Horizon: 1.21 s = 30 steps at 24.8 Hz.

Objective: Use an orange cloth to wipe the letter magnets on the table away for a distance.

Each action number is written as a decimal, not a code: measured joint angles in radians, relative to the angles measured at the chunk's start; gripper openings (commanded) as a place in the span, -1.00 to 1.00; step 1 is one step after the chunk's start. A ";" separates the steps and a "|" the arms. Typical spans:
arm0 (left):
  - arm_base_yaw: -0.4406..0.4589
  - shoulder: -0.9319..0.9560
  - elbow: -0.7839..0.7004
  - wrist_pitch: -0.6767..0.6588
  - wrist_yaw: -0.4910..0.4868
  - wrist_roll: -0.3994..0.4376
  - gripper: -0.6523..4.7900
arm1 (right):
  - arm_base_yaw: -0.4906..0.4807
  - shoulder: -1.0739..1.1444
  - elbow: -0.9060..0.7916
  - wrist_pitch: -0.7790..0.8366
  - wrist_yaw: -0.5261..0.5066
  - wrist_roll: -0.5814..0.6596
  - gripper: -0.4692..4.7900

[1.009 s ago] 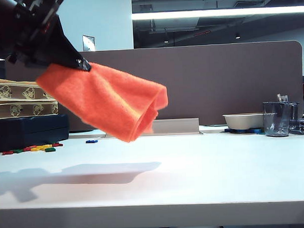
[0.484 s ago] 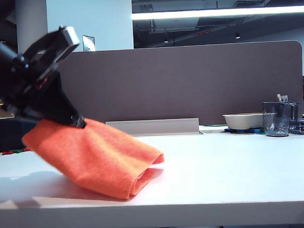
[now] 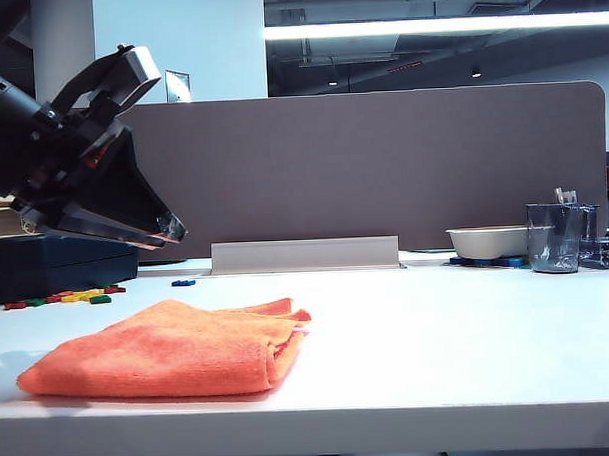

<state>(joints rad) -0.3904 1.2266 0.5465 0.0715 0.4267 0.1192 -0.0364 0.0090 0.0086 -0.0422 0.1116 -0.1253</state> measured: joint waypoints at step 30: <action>0.000 -0.652 0.001 -0.277 -0.167 -0.048 -0.27 | 0.000 0.000 0.000 0.000 0.000 0.000 -0.82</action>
<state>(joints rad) -0.3901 0.5747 0.5476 -0.2050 0.2592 0.0708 -0.0360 0.0090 0.0086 -0.0422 0.1116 -0.1249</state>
